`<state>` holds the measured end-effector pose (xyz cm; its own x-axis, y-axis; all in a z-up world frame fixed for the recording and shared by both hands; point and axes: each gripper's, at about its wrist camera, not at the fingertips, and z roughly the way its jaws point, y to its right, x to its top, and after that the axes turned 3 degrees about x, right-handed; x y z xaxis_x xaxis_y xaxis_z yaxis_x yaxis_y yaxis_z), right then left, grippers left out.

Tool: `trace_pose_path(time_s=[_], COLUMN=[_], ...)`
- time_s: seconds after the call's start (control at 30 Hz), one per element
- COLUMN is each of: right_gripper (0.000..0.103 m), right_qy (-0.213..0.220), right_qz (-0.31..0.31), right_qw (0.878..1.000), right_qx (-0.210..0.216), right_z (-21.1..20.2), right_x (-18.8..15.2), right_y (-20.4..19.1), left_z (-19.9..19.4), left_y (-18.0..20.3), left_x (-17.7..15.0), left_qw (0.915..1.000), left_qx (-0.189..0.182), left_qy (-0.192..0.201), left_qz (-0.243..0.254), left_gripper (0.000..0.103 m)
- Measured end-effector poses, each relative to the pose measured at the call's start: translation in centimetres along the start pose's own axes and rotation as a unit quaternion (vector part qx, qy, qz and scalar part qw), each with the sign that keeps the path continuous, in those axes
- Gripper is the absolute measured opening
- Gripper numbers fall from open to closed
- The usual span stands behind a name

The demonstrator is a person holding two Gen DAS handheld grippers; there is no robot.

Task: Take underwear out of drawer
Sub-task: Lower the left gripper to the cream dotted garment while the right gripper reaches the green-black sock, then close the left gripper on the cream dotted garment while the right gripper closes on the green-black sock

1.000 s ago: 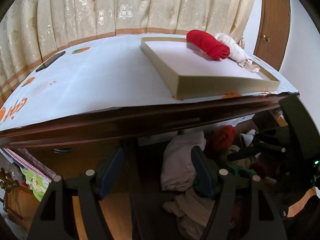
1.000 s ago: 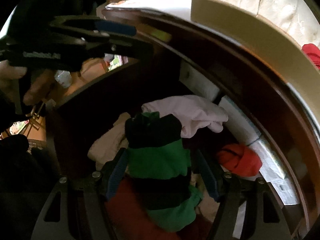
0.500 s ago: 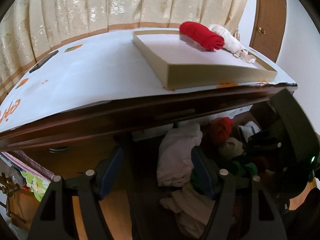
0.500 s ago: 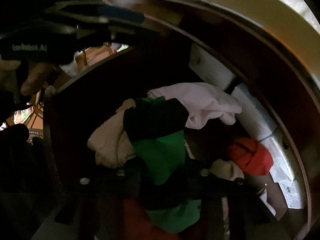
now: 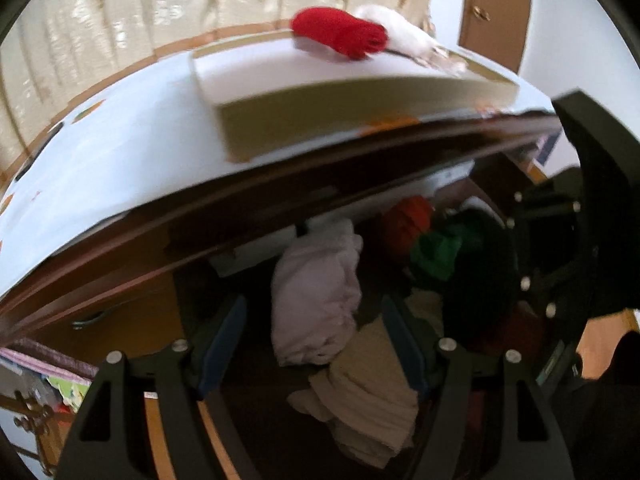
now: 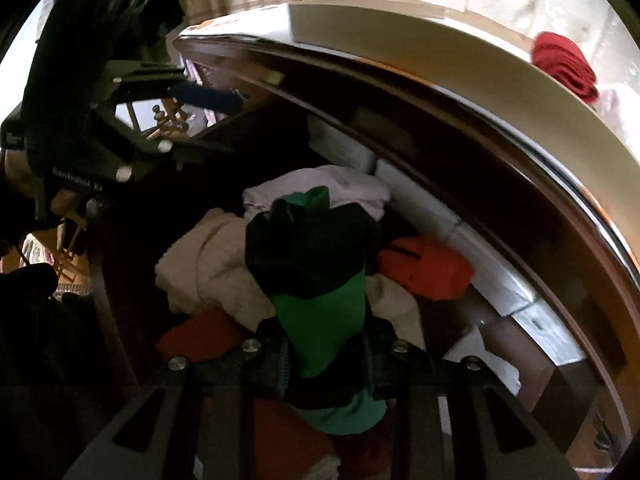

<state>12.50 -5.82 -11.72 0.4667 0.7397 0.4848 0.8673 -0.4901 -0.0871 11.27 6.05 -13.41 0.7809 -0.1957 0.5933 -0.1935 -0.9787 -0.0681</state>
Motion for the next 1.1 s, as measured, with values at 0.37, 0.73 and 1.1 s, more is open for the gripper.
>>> trace_pose_path(time_s=[0.37,0.73,1.1], right_gripper=[0.029,0.029,0.029], right_qy=[0.018,0.034,0.051], right_qz=[0.042,0.063,0.088], right_qw=[0.999,0.997,0.994], right_qx=[0.0,0.036,0.047], right_z=[-1.6,-1.6,-2.3], right_x=[-1.9,-2.9,-3.5], right_y=[2.2,3.2,3.8], left_z=[2.5,4.3,6.5], left_y=[3.6,4.9,6.6], left_x=[-0.6,-1.2,-2.1], left_qw=[0.9926,0.9831,0.9727], left_qx=[-0.044,-0.079,-0.084], left_qy=[-0.077,-0.138,-0.186], left_qz=[0.083,0.09,0.111], left_gripper=[0.071,0.07,0.053])
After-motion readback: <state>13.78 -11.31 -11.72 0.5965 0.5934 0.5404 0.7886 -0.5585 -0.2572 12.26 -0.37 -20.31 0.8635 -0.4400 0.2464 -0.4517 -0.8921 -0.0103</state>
